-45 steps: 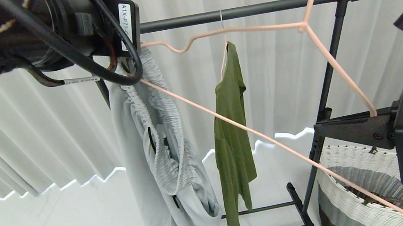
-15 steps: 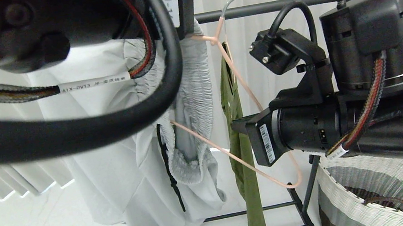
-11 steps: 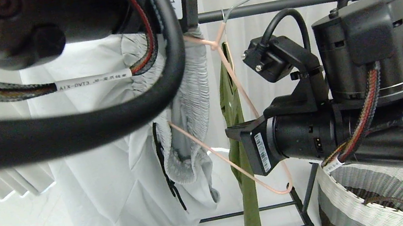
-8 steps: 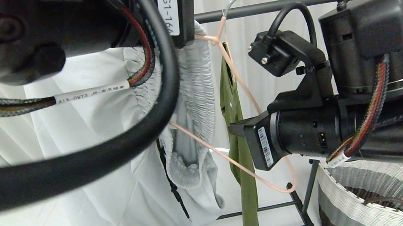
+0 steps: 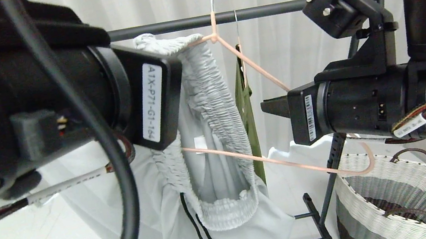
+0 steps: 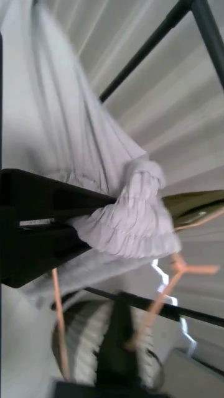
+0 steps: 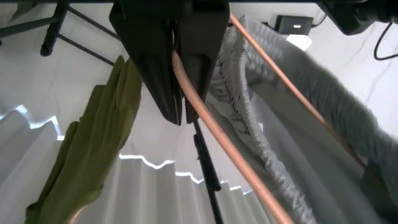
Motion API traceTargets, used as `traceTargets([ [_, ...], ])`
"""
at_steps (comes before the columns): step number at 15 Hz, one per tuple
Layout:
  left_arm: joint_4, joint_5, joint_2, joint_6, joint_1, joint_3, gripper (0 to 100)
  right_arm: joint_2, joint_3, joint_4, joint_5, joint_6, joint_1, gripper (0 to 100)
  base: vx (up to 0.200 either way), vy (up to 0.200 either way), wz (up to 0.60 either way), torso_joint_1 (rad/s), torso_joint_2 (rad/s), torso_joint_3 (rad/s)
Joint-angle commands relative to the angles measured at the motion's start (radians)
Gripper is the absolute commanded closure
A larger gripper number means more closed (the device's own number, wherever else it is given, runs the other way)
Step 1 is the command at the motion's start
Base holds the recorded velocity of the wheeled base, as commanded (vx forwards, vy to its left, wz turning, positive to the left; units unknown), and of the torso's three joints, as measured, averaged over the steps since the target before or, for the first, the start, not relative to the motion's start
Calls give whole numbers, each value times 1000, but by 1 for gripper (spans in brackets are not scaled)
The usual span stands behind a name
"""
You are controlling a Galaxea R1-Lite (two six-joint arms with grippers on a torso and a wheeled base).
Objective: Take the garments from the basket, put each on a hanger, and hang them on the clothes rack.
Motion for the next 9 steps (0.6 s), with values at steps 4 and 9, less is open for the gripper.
traceTargets([
  [4,-2,2,-38,4,-2,51,100,-12,5,-68,-61,-1,6,100,0,0,0,0,0,0],
  [9,-20,2,-26,2,-2,70,100,-14,8,-154,-113,-4,52,100,0,0,0,0,0,0],
])
